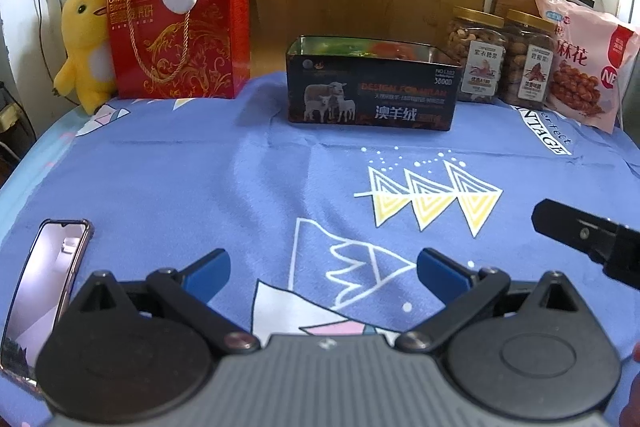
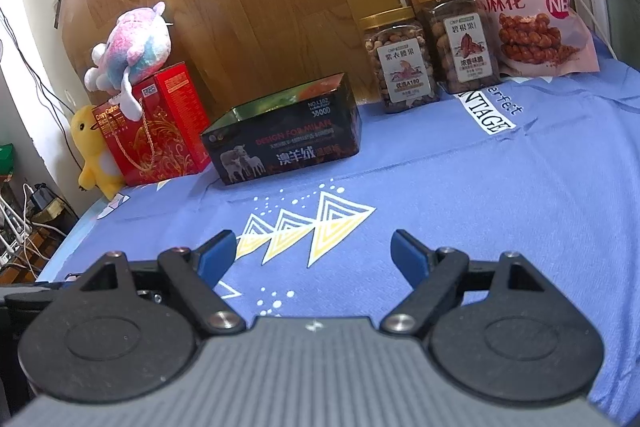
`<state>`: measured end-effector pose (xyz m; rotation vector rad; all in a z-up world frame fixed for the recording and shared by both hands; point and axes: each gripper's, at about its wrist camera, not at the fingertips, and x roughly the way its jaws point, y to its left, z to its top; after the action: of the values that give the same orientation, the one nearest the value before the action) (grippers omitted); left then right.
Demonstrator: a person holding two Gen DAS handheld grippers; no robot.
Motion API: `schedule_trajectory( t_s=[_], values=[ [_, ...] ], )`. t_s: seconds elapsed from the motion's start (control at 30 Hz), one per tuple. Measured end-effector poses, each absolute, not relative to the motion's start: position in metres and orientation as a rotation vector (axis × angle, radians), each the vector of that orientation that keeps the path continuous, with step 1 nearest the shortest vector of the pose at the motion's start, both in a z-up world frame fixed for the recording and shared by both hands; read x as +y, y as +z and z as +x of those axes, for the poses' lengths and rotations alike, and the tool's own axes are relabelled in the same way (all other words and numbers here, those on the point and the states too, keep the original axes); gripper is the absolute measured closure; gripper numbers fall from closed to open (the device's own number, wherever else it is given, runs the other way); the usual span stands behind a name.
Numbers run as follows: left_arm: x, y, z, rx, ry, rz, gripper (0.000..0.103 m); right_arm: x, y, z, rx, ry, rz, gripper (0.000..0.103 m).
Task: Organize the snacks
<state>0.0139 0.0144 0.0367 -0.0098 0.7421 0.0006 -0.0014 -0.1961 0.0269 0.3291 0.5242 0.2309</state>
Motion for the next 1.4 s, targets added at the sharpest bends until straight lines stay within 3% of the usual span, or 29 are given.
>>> schedule_trajectory(
  t_s=[1.4],
  values=[
    [-0.008,0.038,0.026,0.734,0.028,0.049,0.0,-0.22,0.023,0.006,0.504,0.203,0.366,0.017]
  ],
)
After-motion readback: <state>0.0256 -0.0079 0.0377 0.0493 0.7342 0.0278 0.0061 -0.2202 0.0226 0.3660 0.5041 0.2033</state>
